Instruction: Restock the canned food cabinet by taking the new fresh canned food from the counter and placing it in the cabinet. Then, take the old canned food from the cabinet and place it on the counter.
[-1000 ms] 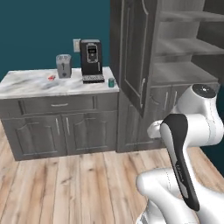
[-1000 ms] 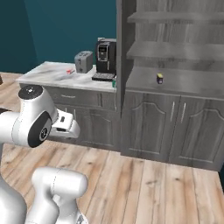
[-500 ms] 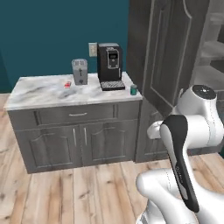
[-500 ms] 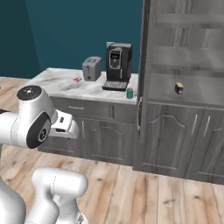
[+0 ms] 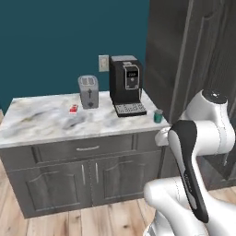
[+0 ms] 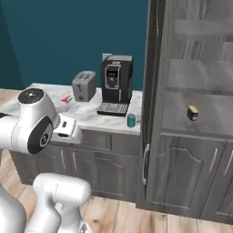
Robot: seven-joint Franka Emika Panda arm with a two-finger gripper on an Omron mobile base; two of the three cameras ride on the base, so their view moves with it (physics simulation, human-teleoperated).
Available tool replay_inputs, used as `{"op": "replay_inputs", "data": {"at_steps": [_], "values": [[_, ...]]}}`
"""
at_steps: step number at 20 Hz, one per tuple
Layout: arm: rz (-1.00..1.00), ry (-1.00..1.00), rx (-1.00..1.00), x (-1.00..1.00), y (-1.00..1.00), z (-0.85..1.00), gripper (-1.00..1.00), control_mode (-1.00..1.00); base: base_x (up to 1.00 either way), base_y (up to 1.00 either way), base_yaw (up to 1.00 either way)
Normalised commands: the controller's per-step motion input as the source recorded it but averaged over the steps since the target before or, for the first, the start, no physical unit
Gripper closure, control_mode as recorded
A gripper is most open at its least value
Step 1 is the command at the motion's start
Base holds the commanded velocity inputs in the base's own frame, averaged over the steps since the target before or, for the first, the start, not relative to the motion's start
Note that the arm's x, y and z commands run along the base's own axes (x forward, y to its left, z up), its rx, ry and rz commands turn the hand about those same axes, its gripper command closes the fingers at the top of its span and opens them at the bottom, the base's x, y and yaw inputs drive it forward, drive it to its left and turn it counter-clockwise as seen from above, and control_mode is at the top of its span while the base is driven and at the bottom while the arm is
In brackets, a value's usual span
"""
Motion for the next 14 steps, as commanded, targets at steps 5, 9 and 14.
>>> {"op": "replay_inputs", "data": {"at_steps": [5,9,14], "values": [[0.0,0.0,0.0,0.0,0.0,0.0,-1.0,1.0,0.98,0.02,-0.04],[0.0,0.0,0.0,0.0,0.0,0.0,-1.0,1.0,0.62,-0.06,-0.05],[0.0,0.0,0.0,0.0,0.0,0.0,-1.0,1.0,0.18,-0.24,-0.04]]}}
